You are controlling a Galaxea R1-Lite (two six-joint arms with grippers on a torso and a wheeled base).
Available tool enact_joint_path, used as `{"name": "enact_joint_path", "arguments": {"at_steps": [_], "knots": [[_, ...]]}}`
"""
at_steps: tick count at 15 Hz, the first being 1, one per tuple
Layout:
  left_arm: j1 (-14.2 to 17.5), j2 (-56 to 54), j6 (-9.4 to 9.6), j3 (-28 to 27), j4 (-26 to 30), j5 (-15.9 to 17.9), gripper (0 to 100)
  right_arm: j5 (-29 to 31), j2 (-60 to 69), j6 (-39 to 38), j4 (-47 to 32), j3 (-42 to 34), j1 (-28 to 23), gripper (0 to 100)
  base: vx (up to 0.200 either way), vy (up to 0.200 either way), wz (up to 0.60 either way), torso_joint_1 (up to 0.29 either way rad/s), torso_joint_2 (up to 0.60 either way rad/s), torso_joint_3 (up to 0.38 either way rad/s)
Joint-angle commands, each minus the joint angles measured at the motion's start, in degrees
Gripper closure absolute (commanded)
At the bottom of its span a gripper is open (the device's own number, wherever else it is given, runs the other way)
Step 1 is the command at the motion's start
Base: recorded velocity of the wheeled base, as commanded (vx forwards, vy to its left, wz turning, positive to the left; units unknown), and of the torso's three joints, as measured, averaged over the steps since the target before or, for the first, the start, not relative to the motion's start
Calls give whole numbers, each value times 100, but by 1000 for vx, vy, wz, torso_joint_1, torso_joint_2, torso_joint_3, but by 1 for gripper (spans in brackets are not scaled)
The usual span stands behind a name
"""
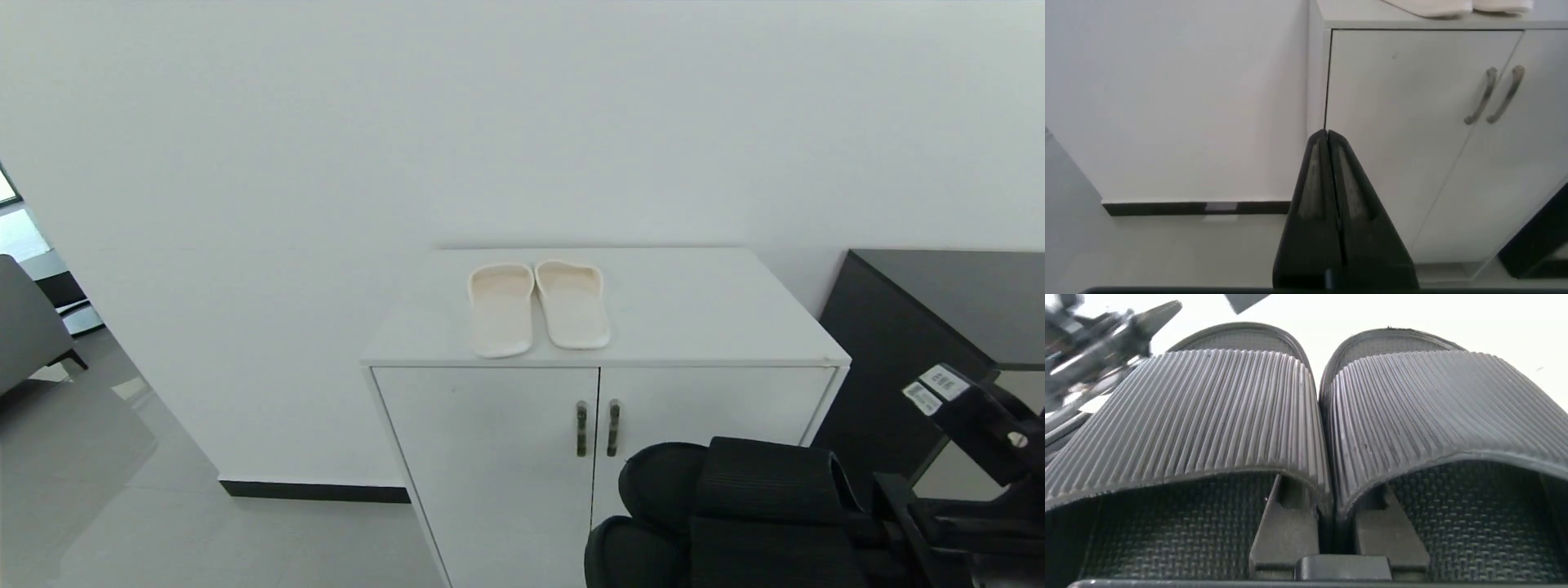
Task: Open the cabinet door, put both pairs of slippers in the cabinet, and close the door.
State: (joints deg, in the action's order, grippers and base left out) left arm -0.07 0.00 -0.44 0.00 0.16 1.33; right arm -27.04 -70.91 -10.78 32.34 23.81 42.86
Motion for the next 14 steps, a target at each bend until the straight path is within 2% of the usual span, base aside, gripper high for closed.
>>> {"name": "enact_joint_path", "arguments": {"at_steps": [1, 7, 14], "knots": [[-1, 9, 0, 0, 2, -1, 100, -65, 60, 32, 0, -131, -85, 100, -200, 0, 0, -2, 2, -2], [-1, 9, 53, 0, 2, 8, 100, -91, 69, 76, 9, -140, -85, 100, 0, 0, 0, 0, 0, 0], [-1, 9, 53, 0, 2, -1, 100, -100, 78, 76, 35, -148, -85, 100, 0, -200, 0, 1, 2, 2]]}}
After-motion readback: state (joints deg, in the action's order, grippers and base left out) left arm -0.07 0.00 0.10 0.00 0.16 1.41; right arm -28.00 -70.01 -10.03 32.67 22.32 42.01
